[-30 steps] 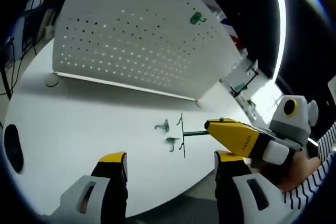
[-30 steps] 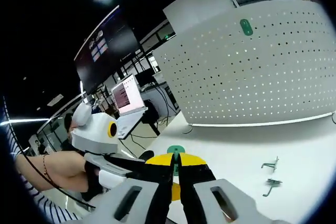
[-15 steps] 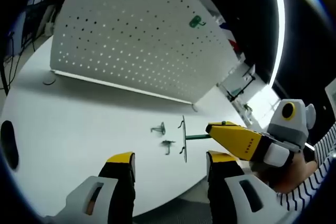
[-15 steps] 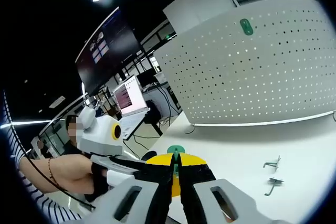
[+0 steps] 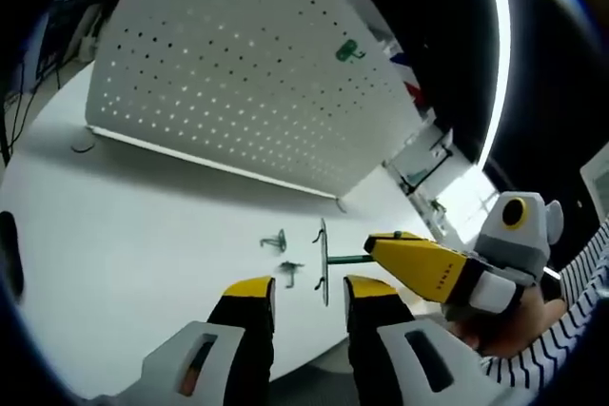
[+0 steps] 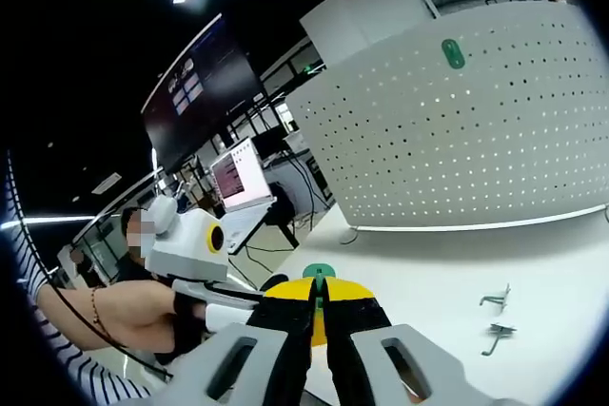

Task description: Insert the hook assembly into the mounting plate slot until the hook locks in place.

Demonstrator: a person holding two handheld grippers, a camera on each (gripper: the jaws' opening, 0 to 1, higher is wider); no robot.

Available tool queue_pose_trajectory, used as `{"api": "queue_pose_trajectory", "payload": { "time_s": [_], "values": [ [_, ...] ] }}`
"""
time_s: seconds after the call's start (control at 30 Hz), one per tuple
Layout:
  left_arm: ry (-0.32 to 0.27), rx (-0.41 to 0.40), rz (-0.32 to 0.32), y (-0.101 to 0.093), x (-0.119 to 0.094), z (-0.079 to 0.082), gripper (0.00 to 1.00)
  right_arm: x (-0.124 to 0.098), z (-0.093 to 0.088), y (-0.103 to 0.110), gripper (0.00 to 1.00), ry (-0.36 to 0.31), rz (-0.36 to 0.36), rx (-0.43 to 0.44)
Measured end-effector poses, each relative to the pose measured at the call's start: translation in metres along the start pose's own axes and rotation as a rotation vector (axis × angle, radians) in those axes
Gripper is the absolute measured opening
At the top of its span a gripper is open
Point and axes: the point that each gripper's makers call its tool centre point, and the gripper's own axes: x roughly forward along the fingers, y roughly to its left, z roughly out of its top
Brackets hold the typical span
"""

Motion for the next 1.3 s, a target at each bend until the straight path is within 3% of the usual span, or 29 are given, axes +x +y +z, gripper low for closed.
{"api": "queue_pose_trajectory", "payload": {
  "time_s": [0.13,0.47,0.57,1.03,1.3],
  "values": [
    [0.006,0.008,0.013,0.004,-0.001,0.0,0.28,0.0,0.0,0.001,0.0,-0.001,0.002,-0.004],
    [-0.02,-0.015,-0.043,-0.005,-0.002,0.003,0.09,0.001,0.0,0.002,0.0,-0.002,0.004,-0.018],
    [-0.036,-0.057,-0.058,-0.006,-0.002,0.004,0.05,0.001,0.0,0.003,0.0,-0.001,0.005,-0.025],
    [-0.025,-0.075,-0.056,-0.006,-0.003,0.001,0.02,0.003,-0.001,0.006,0.0,0.008,0.007,-0.067],
    [-0.007,0.01,-0.021,-0.006,-0.004,0.007,0.01,0.003,0.002,0.005,0.0,0.017,0.012,-0.048]
  ]
}}
